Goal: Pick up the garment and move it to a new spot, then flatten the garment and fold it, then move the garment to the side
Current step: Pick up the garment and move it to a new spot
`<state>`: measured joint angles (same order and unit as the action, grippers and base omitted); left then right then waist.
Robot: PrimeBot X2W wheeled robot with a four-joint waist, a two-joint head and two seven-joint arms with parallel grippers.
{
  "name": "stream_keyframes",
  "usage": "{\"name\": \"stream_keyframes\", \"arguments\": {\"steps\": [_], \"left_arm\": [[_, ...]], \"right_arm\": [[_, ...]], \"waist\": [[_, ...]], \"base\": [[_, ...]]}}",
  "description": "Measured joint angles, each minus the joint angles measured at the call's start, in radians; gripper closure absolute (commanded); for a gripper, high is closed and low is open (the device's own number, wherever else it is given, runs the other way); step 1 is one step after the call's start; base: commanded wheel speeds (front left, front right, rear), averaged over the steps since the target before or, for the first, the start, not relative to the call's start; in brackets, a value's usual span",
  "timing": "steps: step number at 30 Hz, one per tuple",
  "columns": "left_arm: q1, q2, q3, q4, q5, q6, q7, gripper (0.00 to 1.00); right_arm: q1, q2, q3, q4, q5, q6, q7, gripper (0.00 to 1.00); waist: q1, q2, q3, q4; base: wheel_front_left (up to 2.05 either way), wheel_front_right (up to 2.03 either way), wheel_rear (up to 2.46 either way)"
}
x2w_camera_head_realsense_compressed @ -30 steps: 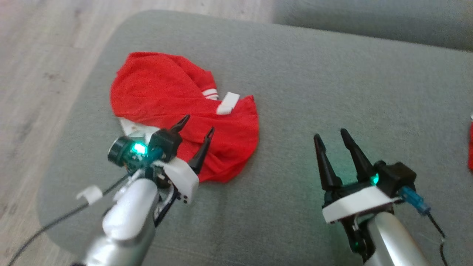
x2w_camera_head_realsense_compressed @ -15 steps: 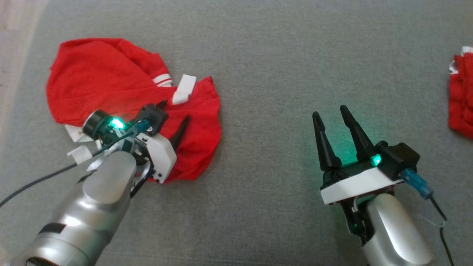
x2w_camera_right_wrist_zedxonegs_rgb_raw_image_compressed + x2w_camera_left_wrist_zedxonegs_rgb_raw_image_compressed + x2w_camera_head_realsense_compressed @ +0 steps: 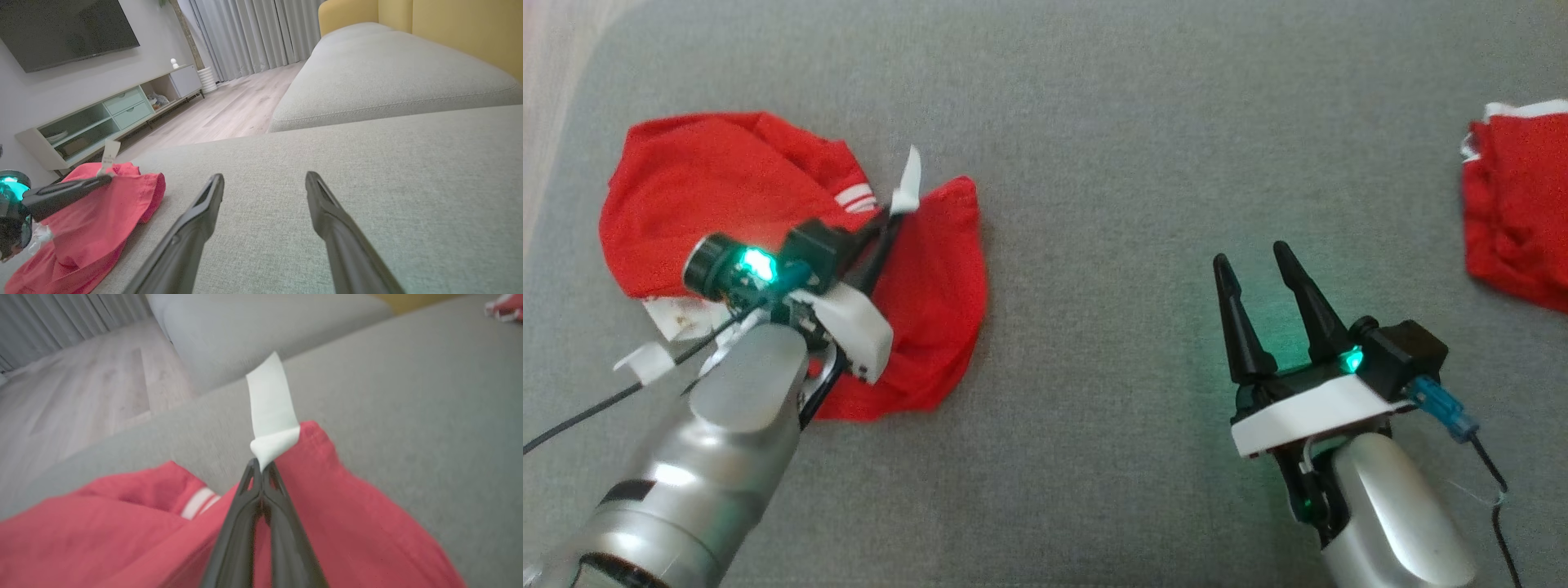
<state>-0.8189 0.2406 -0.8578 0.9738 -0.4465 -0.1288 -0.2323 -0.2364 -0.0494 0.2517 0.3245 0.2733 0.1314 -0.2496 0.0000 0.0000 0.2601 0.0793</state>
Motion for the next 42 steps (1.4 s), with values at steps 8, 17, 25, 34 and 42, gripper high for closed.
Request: {"name": "stream_keyframes", "arguments": {"steps": [8,17,25,34,42], "left_arm": [[0.086,-0.008,0.218,-0.393,-0.006,0.113,-0.024,1.0],[0.261,-0.075,0.278,-0.537,0.078,0.137,-0.024,1.0],[0.124,-0.162,0.295,-0.518,0.14,0.129,-0.025,1.0],[-0.031,-0.197,0.336,-0.513,0.191,0.171,-0.025,1.0],[0.099,-0.2,-0.025,-0.328,0.11,0.026,0.017,0.0]], "right_arm": [[0.021,0.0,-0.004,0.006,0.028,0.0,0.0,0.0],[0.047,0.0,-0.001,-0.011,0.043,0.0,0.0,0.0],[0.04,0.0,0.016,-0.031,0.07,0.0,0.0,0.0],[0.015,0.0,0.034,-0.05,0.088,0.0,0.0,0.0],[0.018,0.0,0.007,-0.051,0.088,0.0,0.0,0.0]], "waist": [[-0.0002,0.0,-0.092,-0.03],[-0.0002,0.0,-0.112,-0.123],[0.0,0.0,-0.066,-0.244],[0.0001,0.0,-0.028,-0.367],[0.0,0.0,-0.038,-0.355]], "base": [[0.0,0.0,0.0],[0.0,0.0,0.0],[0.0,0.0,0.0],[0.0,0.0,0.0],[0.0,0.0,0.0]]}}
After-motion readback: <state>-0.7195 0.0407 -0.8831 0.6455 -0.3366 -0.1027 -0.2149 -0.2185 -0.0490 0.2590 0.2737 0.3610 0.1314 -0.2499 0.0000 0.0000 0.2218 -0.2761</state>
